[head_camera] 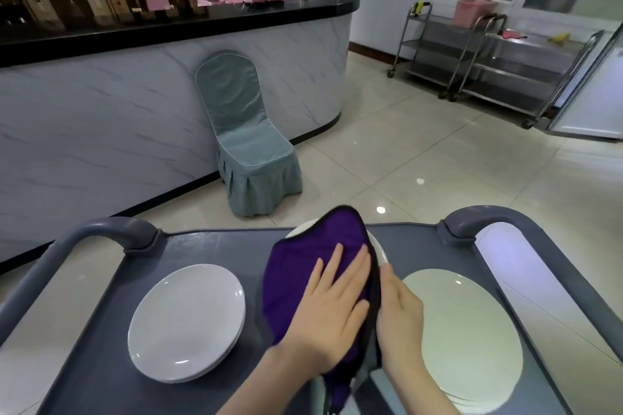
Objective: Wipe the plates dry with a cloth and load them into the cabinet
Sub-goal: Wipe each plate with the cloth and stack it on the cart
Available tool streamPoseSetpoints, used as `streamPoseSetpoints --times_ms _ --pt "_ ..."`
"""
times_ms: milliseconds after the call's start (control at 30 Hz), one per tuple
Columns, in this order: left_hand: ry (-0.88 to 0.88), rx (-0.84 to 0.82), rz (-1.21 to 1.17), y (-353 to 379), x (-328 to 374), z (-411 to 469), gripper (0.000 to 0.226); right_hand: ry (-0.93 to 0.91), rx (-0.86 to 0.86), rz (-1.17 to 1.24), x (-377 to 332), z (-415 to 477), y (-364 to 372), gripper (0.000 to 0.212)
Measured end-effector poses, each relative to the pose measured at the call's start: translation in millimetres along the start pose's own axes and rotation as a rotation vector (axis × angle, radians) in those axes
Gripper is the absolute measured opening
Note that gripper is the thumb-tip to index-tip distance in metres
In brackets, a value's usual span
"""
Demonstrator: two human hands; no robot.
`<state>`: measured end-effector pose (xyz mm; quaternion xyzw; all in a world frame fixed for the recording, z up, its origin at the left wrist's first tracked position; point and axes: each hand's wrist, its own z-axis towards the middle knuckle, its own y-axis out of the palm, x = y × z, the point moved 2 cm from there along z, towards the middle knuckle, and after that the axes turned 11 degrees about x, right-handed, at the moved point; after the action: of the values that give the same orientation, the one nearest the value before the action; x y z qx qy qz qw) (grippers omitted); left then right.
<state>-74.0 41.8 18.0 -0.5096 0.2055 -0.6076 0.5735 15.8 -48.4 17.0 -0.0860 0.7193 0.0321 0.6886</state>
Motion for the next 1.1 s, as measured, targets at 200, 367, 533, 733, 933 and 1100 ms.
streamPoseSetpoints --times_ms 200,367,533,733,933,1100 --pt "-0.163 0.063 0.07 -15 -36 19 0.058 0.02 0.017 0.013 -20 9 -2 0.052" --pt "-0.117 -0.042 0.074 -8 -38 -17 0.061 0.062 0.157 0.115 -27 33 -13 0.053" --pt "0.092 0.005 0.0 8 12 -29 0.067 0.048 0.028 0.089 -18 19 -6 0.046" --pt "-0.036 0.013 0.167 -18 -11 20 0.064 0.024 -0.062 0.021 -6 -5 3 0.048" --pt "-0.089 -0.044 0.173 -28 -47 0 0.06 0.096 0.052 0.094 -22 20 -9 0.052" --pt "-0.059 -0.085 0.091 -10 -26 -34 0.06 0.107 0.093 0.137 -22 28 -13 0.052"
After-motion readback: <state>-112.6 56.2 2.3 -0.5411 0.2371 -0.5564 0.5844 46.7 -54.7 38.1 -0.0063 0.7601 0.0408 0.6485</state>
